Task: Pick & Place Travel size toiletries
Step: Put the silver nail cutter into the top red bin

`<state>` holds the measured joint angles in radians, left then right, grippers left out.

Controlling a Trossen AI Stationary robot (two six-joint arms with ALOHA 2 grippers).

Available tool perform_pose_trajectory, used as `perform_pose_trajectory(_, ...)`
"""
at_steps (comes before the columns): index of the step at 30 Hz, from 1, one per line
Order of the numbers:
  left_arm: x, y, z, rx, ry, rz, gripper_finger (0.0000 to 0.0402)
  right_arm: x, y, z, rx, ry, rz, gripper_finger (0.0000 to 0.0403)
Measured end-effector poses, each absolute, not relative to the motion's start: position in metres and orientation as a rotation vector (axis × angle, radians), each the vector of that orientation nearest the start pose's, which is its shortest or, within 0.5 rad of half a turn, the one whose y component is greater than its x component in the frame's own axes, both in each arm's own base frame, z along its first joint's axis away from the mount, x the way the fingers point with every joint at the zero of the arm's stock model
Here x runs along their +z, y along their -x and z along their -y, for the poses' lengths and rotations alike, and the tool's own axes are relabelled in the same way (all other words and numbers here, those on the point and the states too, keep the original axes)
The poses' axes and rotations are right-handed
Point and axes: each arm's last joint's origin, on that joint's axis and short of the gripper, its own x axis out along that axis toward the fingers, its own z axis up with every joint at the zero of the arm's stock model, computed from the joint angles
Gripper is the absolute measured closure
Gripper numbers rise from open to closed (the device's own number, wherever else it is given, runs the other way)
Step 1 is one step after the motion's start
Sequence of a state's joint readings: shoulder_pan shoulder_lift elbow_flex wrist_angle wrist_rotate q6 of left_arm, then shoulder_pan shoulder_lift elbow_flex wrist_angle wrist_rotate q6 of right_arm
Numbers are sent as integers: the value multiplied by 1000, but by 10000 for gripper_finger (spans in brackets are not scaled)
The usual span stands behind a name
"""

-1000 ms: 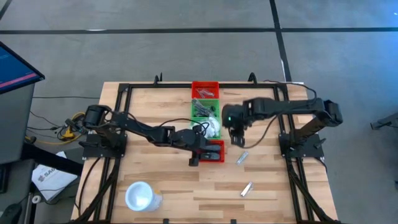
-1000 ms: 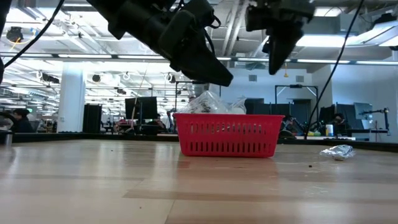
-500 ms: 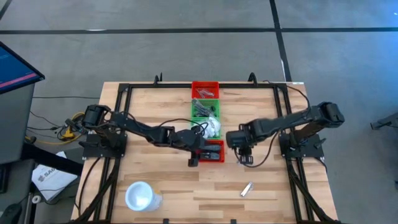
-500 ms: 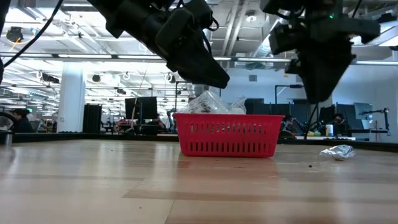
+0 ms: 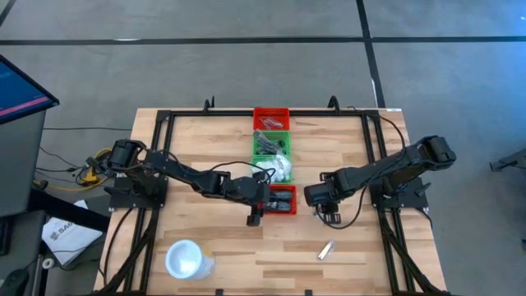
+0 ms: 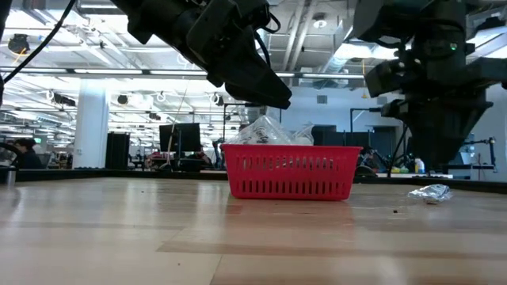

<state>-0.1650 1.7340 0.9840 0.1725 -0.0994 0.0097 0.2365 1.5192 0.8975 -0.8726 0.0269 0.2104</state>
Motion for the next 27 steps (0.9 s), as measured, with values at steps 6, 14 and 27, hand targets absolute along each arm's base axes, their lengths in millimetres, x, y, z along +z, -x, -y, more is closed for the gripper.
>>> perform_pose_trajectory(6,189,-360,56,-64,-85,-568,166,165,-236,-63,36,43,-1478,278)
perform_pose_trajectory(14,189,-360,56,-63,-84,-560,165,161,-232,-63,59,74,-1491,278)
perform_pose_trajectory(27,190,-361,56,-57,-61,-553,165,161,-233,-62,139,201,-1476,278)
